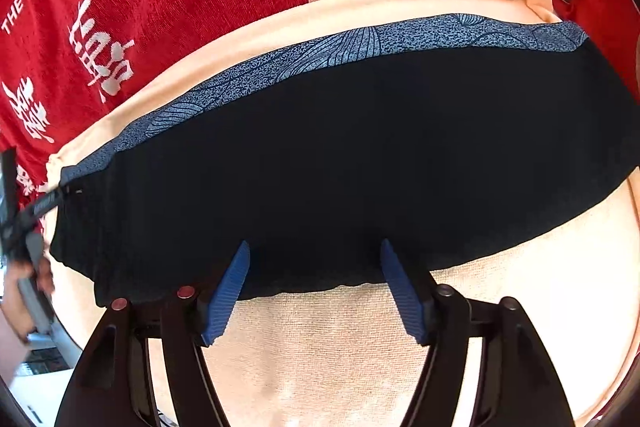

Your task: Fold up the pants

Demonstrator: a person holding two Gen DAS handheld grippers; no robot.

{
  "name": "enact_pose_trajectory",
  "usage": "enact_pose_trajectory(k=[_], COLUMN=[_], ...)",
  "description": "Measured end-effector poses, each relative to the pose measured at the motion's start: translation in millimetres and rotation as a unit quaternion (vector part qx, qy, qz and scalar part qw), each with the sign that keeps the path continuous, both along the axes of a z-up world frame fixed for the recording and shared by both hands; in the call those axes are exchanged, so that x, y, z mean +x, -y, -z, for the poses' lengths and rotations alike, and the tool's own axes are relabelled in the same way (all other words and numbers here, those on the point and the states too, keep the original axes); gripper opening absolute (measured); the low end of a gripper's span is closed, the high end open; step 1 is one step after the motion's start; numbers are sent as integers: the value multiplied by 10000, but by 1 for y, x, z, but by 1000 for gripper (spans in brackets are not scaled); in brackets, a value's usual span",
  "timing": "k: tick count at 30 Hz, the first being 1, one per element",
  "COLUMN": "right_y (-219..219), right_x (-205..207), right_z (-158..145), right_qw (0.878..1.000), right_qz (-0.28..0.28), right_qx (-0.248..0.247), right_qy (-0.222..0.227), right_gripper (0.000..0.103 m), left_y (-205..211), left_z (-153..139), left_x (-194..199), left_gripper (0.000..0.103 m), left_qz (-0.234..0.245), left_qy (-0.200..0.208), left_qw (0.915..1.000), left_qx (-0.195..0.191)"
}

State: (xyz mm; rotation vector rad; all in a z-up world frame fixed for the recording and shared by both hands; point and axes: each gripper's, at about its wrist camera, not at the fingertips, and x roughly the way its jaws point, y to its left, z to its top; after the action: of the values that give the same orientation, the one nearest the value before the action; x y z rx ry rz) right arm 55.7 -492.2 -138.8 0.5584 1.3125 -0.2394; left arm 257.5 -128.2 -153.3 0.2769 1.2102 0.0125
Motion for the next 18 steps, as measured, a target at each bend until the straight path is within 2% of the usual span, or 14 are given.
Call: enact_pose_trajectory(k=[2, 4, 6, 8, 11, 13, 15, 18], right_y=[-3, -6, -7, -5, -7, -5, -4, -6], right_x=[1, 4, 2, -2, 2, 2, 2, -4], right_z=[-1, -2, -2, -3, -3, -4, -6, -13], right_qw=[9999, 9998, 9998, 9998, 9997, 9997, 9995, 9993], right_qz=[-32, -65, -59, -24, 55, 165, 269, 351], right_qx=[-89, -145, -167, -179, -160, -86, -19, -9], right_qy=[-56, -99, -101, -99, -163, -172, -164, -131], right_gripper=[76, 77, 78, 78, 78, 78, 78, 79], left_y=[-32, -65, -82, -89, -85, -57, -21, 5], left_z=[15, 16, 8, 0, -17, -25, -28, -26], left_x=[27, 38, 38, 32, 2, -13, -41, -56], left_gripper=[103, 103, 103, 103, 103, 103, 103, 103], left_qz=[-201, -406, -563, -471, 18, 459, 893, 1352], left_qy=[-49, -140, -172, -197, -289, -381, -423, -621], left_qw=[9994, 9988, 9981, 9987, 9996, 9982, 9946, 9876], left_qx=[287, -232, -201, -3, 22, -65, -308, -505])
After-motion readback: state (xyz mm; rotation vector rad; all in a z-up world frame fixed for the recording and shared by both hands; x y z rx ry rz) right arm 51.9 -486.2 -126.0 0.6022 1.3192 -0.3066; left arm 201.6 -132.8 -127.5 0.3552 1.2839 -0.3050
